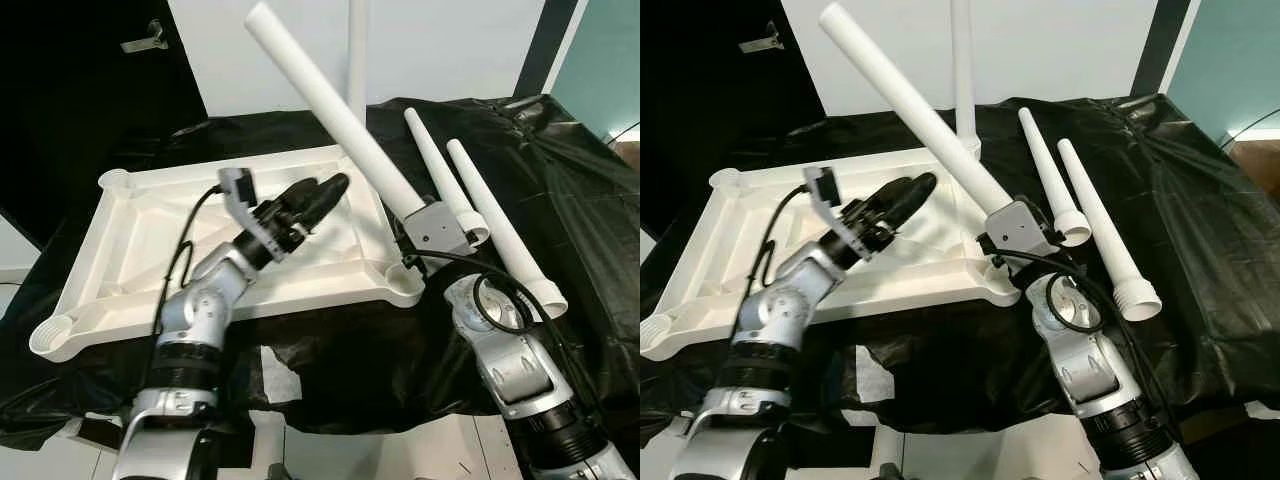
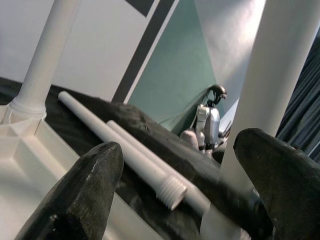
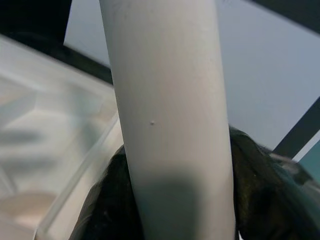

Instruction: Building children table

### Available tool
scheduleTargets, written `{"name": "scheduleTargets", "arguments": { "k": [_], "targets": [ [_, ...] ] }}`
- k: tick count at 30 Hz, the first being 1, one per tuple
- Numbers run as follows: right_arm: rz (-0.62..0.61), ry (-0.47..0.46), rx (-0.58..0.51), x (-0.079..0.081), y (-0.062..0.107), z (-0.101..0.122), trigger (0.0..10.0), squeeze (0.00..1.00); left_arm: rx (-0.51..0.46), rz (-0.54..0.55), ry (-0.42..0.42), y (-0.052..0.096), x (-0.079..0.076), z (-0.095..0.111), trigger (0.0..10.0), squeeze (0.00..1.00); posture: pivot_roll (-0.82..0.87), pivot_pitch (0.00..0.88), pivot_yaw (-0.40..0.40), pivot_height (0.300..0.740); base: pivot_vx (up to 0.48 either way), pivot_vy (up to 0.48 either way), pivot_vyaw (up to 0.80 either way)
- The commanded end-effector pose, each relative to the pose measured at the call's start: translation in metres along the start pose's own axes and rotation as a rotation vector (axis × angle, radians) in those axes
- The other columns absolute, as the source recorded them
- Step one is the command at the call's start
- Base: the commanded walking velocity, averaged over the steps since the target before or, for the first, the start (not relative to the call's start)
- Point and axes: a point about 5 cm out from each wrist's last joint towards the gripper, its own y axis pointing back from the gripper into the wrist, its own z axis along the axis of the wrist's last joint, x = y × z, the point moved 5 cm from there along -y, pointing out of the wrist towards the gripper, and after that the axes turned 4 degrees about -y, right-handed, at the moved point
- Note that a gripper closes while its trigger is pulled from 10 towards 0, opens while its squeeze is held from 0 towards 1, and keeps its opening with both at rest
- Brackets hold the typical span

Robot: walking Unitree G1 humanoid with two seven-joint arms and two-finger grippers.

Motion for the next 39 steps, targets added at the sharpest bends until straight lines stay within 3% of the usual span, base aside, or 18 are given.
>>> {"name": "scheduleTargets", "arguments": {
  "k": [1, 4, 8, 10, 11, 12, 13, 14, 18, 24, 29, 39],
  "targets": [
    [-0.065, -0.016, -0.061, -0.015, -0.004, 0.013, 10.0, 0.00, 0.059, -0.380, 0.018, 0.020, -0.040, -0.008, 10.0, 0.00, -0.15, 0.015, 0.068, 0.740, 0.000, 0.000, 0.00],
    [-0.073, -0.018, -0.070, -0.017, -0.005, 0.014, 10.0, 0.00, 0.084, -0.405, 0.020, 0.025, -0.043, -0.012, 10.0, 0.00, -0.15, 0.015, 0.068, 0.740, 0.000, 0.000, 0.00],
    [-0.066, -0.029, -0.125, -0.016, -0.010, 0.021, 10.0, 0.00, 0.328, -0.523, -0.028, 0.050, -0.055, -0.048, 10.0, 0.00, -0.14, 0.008, 0.072, 0.740, 0.000, 0.000, 0.00],
    [-0.048, -0.049, -0.144, -0.011, -0.011, 0.022, 10.0, 0.00, 0.419, -0.538, -0.056, 0.056, -0.056, -0.062, 10.0, 0.00, -0.13, 0.003, 0.069, 0.740, 0.000, 0.000, 0.00],
    [-0.048, -0.049, -0.144, -0.011, -0.011, 0.022, 10.0, 0.00, 0.419, -0.538, -0.056, 0.056, -0.056, -0.062, 10.0, 0.00, -0.13, 0.003, 0.069, 0.740, 0.000, 0.000, 0.00],
    [-0.024, -0.072, -0.154, -0.004, -0.011, 0.022, 10.0, 0.00, 0.505, -0.549, -0.084, 0.061, -0.057, -0.075, 10.0, 0.00, -0.13, 0.002, 0.069, 0.740, 0.000, 0.000, 0.00],
    [-0.024, -0.072, -0.154, -0.004, -0.011, 0.022, 10.0, 0.00, 0.505, -0.549, -0.084, 0.061, -0.057, -0.075, 10.0, 0.00, -0.13, 0.002, 0.069, 0.740, 0.000, 0.000, 0.00],
    [-0.004, -0.090, -0.161, 0.002, -0.011, 0.022, 10.0, 0.00, 0.569, -0.558, -0.106, 0.065, -0.057, -0.085, 10.0, 0.00, -0.13, 0.002, 0.070, 0.740, 0.000, 0.000, 0.00],
    [0.028, -0.143, -0.157, 0.014, -0.011, 0.014, 10.0, 0.00, 0.609, -0.552, -0.124, 0.064, -0.055, -0.094, 10.0, 0.00, -0.12, 0.001, 0.066, 0.740, 0.000, 0.000, 0.00],
    [0.033, -0.171, -0.149, 0.019, -0.013, 0.008, 10.0, 0.00, 0.608, -0.568, -0.124, 0.062, -0.057, -0.095, 10.0, 0.00, -0.12, 0.002, 0.067, 0.740, 0.000, 0.000, 0.00],
    [0.078, -0.221, -0.165, 0.033, -0.012, 0.008, 10.0, 0.00, 0.665, -0.556, -0.173, 0.061, -0.055, -0.110, 10.0, 0.00, -0.12, 0.008, 0.064, 0.740, 0.000, 0.000, 0.00],
    [0.119, -0.264, -0.170, 0.044, -0.006, 0.004, 10.0, 0.00, 0.723, -0.543, -0.184, 0.057, -0.056, -0.129, 10.0, 0.00, -0.12, 0.018, 0.056, 0.740, 0.000, 0.000, 0.00]
  ]
}}
